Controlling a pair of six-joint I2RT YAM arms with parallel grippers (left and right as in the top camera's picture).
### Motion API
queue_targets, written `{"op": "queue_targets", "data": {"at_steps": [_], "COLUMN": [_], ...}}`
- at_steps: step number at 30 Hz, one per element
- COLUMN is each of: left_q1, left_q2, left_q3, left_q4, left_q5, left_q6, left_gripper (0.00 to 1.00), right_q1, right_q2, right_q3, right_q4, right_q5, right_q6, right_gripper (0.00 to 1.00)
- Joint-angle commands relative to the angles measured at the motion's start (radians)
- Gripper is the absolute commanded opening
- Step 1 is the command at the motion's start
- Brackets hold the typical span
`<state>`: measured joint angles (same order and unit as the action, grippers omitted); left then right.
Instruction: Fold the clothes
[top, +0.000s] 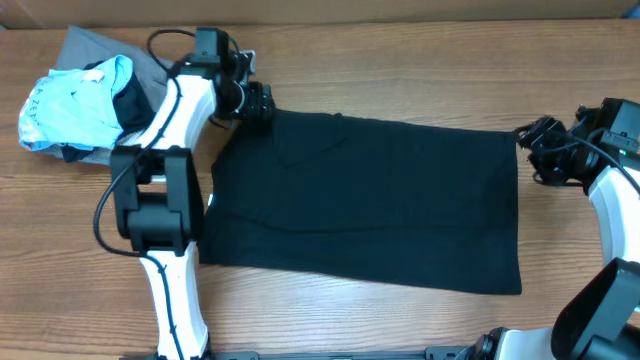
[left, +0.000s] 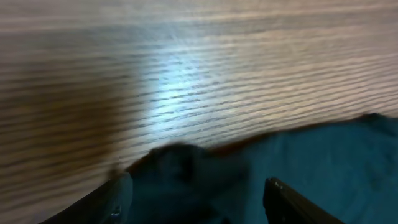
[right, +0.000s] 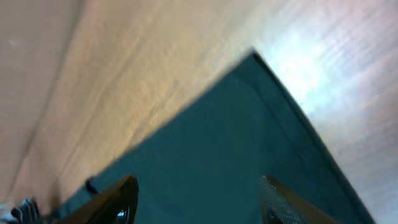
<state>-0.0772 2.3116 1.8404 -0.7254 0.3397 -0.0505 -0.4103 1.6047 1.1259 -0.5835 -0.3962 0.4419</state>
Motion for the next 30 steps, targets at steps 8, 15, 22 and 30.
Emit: {"op": "queue_targets", "data": {"at_steps": [8,15,22,30], "left_q1": [-0.053,-0.044,-0.008,0.005], "left_q2": [0.09,0.087,0.049,0.033], "left_q3": [0.029,0.029,0.051,0.127], "left_q4": [0.051,0.014,-0.066,-0.043], "left_q5": [-0.018,-0.036,-0.035,-0.047], "left_q6": [0.017,-0.01,-0.021,0.053], "left_gripper": [0.33,0.1,0.68,0.84], "right_q1": [0.006,0.006,0.006,0.006], "right_q2": [0.187,0.23,0.237,0.238], "right_q3": [0.021,0.021,0.021,0.021], "right_q4": [0.2,0.328,0.364,0.321], "right_q5": [-0.006,-0.006,0.04,0.028], "right_q6": [-0.002,-0.005,-0.005,-0.005], "right_gripper": [0.66,0.64,0.61,0.62]}}
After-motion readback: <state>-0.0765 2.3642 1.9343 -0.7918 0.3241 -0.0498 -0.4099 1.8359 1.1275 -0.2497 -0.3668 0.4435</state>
